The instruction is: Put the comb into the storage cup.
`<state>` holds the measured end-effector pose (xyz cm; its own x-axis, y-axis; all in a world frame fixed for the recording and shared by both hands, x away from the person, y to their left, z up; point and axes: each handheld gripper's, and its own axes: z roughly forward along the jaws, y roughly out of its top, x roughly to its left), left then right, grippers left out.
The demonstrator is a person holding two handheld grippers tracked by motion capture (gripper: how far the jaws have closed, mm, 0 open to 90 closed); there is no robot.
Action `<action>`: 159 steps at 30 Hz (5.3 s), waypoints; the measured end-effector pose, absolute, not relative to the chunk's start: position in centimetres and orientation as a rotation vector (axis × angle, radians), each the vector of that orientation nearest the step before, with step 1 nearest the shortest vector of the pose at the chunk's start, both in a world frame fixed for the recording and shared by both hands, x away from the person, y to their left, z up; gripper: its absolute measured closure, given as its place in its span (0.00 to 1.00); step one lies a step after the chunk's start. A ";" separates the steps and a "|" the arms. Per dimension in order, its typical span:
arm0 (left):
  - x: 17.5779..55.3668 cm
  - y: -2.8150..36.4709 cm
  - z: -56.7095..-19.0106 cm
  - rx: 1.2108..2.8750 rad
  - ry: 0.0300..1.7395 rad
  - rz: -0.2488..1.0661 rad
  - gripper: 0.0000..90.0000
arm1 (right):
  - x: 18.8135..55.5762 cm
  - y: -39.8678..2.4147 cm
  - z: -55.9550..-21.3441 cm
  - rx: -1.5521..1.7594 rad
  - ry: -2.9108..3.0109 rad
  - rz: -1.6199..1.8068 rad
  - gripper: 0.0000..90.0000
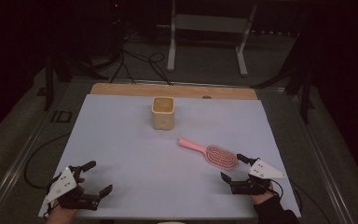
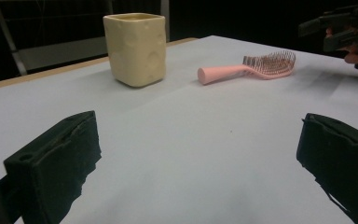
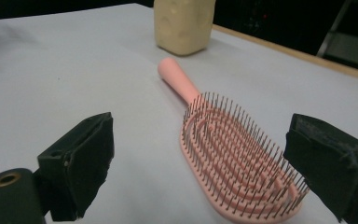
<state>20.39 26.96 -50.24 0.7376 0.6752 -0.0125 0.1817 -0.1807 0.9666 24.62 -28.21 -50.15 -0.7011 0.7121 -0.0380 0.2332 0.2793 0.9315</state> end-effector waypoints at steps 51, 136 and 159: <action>20.3 26.8 -50.2 1.736 0.673 0.495 0.00 | 27.4 -26.8 -39.9 0.790 2.124 1.291 0.09; 20.4 26.7 -50.2 1.730 0.680 0.453 0.00 | 40.3 -13.4 -49.2 0.905 2.566 0.691 1.00; 20.3 26.7 -50.3 1.734 0.682 0.452 0.00 | 36.1 -11.9 -49.4 0.775 2.701 0.687 1.00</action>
